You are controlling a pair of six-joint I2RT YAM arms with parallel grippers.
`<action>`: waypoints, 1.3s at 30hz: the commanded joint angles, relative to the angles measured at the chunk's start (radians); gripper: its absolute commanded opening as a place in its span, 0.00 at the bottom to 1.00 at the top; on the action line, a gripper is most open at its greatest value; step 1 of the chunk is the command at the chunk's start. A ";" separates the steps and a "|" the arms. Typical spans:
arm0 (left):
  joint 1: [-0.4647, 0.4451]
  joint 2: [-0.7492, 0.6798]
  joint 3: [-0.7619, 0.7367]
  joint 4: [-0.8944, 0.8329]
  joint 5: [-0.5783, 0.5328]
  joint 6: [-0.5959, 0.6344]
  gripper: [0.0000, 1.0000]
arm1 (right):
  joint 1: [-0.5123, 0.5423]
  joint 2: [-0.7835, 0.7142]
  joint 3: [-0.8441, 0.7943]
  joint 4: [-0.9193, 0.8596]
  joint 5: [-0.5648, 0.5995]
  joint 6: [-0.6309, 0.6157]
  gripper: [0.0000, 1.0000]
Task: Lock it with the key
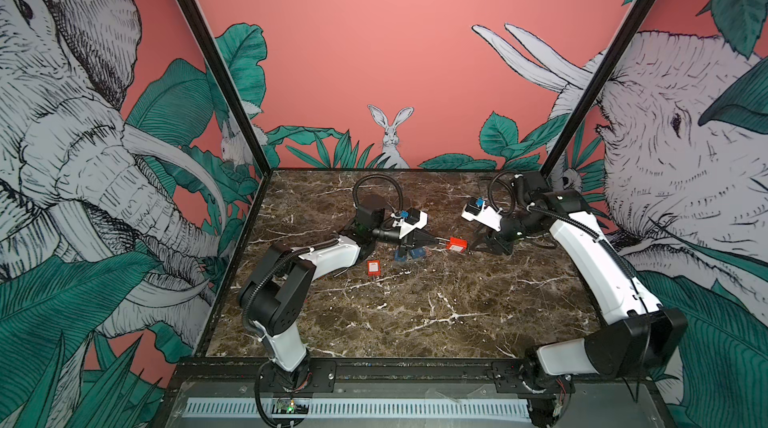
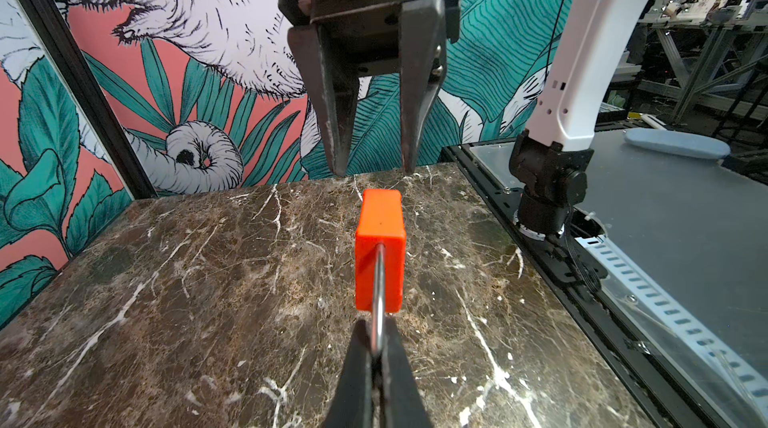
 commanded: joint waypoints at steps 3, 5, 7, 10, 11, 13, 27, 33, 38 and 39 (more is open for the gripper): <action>0.005 -0.050 0.001 0.015 0.030 0.001 0.00 | -0.005 0.020 -0.029 -0.013 -0.054 -0.040 0.42; 0.004 -0.054 0.002 0.013 0.027 0.004 0.00 | -0.005 0.025 -0.039 -0.010 -0.059 -0.049 0.41; 0.005 -0.053 0.007 0.010 0.031 0.003 0.00 | -0.005 0.027 -0.049 -0.009 -0.076 -0.059 0.40; 0.005 -0.051 0.011 0.017 0.033 -0.005 0.00 | -0.006 0.024 -0.070 0.007 -0.086 -0.064 0.38; 0.005 -0.052 0.011 0.022 0.033 -0.007 0.00 | -0.004 0.022 -0.076 0.012 -0.086 -0.064 0.38; 0.005 -0.054 0.015 0.028 0.034 -0.010 0.00 | -0.005 0.020 -0.087 0.023 -0.091 -0.065 0.37; 0.004 -0.054 0.013 0.061 0.031 -0.035 0.00 | -0.005 0.021 -0.124 0.121 -0.098 -0.066 0.26; 0.005 -0.052 0.009 0.090 0.019 -0.057 0.00 | -0.003 -0.031 -0.192 0.202 -0.066 -0.066 0.24; 0.005 -0.041 0.012 0.122 0.019 -0.086 0.00 | 0.000 -0.110 -0.266 0.323 -0.012 -0.054 0.24; 0.005 -0.039 0.013 0.127 0.018 -0.090 0.00 | 0.001 -0.129 -0.282 0.347 -0.006 -0.053 0.24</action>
